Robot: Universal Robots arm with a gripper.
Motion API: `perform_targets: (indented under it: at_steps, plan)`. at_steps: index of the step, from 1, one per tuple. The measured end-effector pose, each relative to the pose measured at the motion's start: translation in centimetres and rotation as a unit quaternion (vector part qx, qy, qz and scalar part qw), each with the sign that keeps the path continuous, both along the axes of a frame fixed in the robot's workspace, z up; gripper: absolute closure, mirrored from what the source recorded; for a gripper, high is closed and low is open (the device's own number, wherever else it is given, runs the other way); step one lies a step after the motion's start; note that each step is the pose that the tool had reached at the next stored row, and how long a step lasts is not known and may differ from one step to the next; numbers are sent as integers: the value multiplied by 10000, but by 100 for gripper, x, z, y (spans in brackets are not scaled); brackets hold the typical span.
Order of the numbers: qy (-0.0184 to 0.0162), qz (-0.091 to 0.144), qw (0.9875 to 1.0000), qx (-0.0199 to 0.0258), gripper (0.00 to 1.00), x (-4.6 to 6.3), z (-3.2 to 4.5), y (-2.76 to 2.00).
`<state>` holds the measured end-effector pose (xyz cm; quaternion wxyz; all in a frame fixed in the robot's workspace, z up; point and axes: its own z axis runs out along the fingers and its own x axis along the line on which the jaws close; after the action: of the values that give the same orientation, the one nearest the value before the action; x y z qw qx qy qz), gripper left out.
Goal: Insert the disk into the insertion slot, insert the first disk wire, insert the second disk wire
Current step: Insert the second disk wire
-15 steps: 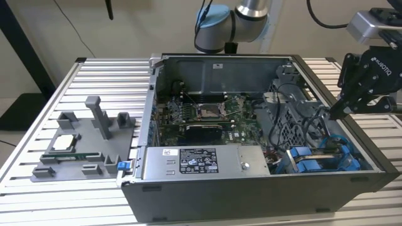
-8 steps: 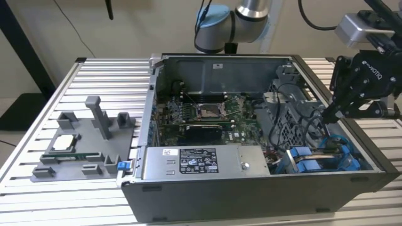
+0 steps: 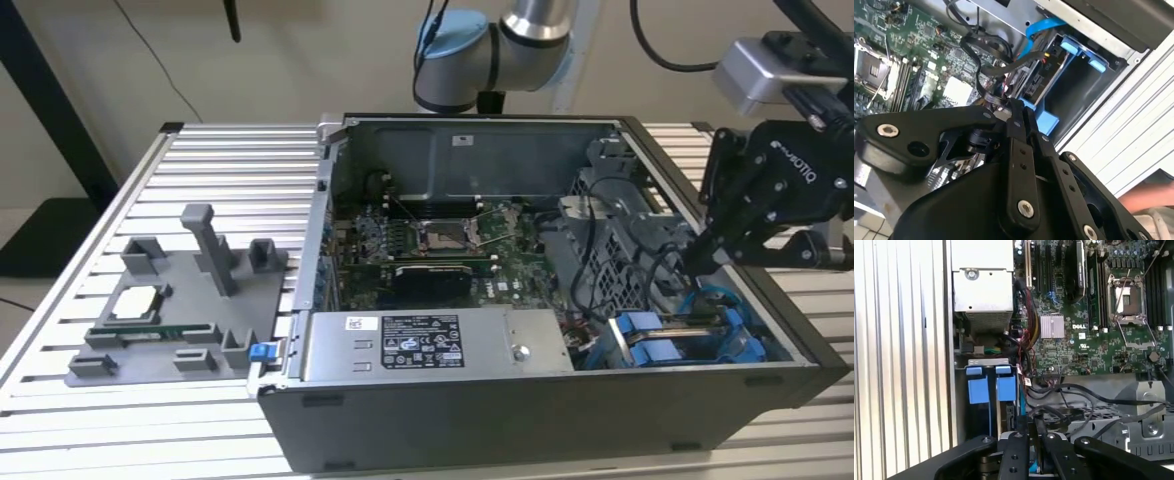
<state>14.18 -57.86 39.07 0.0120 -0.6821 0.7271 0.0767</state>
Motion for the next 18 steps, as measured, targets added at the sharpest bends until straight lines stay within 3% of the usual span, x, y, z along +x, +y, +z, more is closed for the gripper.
perform_targets:
  at_steps: [3, 9, 14, 18]
  plan:
    - [0, 25, 10000, 0, 100, -27, -1, -32]
    - [-1, 34, 10000, -16, 100, -39, -3, -34]
    - [-4, 45, 10000, -75, 100, -44, -21, -48]
    - [-3, 75, 9999, -150, 100, -45, -30, -55]
